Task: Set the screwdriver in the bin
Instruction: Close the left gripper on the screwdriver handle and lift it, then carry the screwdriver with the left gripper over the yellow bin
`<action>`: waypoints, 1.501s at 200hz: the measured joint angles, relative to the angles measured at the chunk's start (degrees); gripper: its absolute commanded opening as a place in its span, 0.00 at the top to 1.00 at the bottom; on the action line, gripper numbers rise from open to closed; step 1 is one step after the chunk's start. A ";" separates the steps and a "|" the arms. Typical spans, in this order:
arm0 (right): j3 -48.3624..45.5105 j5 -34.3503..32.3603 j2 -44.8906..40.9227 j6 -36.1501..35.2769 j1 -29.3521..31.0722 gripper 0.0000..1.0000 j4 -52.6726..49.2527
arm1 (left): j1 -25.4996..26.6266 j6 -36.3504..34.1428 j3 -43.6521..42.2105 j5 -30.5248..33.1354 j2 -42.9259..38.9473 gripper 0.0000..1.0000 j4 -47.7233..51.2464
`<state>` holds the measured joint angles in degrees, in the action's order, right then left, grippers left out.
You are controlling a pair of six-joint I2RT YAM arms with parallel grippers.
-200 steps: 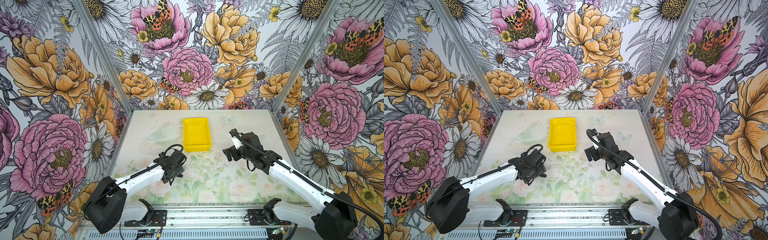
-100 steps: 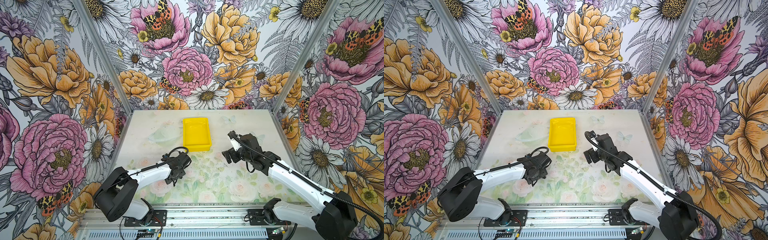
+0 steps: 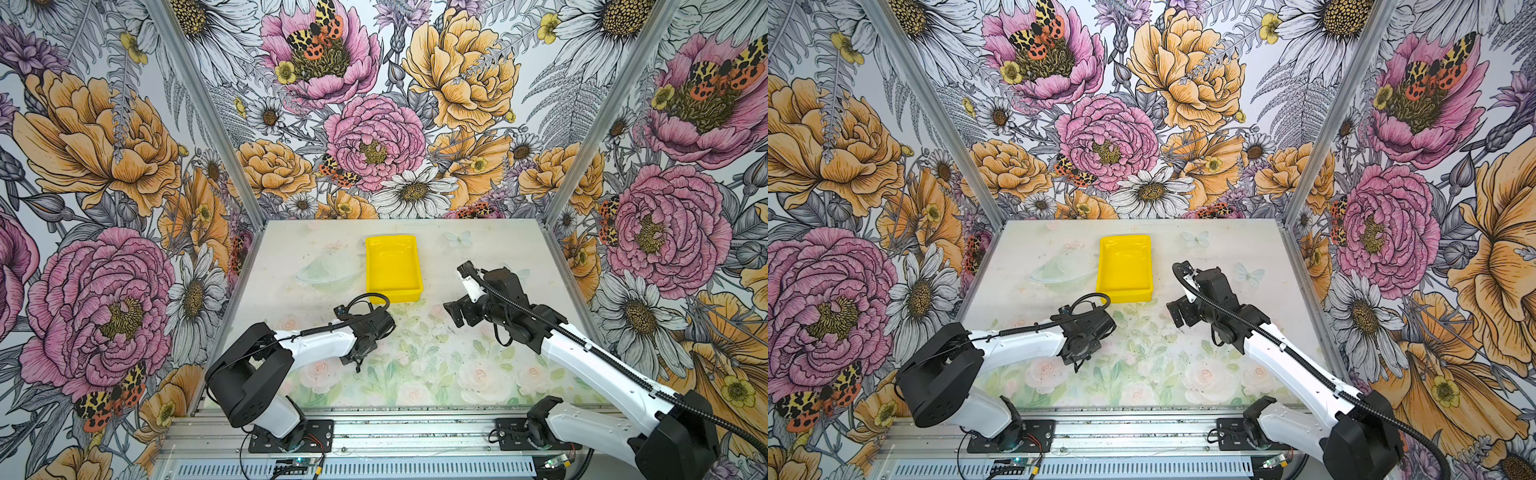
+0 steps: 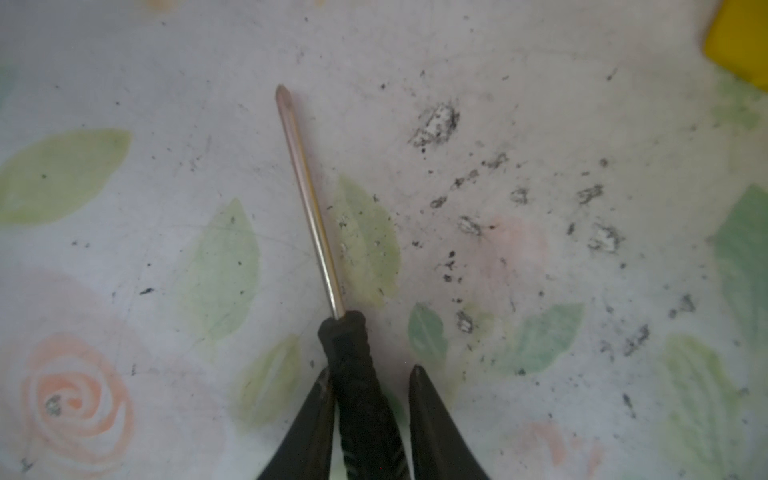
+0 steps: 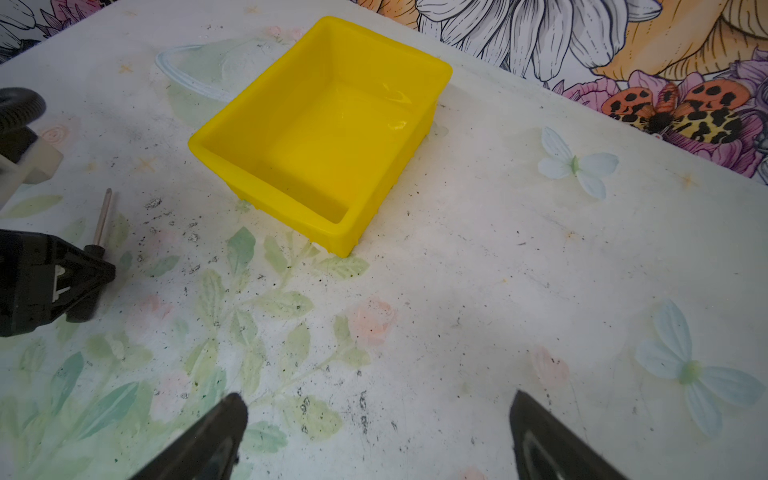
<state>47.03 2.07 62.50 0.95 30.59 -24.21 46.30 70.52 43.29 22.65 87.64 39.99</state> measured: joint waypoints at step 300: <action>2.21 -0.24 -6.14 5.64 -0.02 0.00 -1.16 | -10.14 -37.51 35.80 -5.51 8.37 1.00 -1.95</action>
<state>49.23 1.83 56.36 6.59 30.57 -25.36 36.16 33.01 79.09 17.15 96.01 38.04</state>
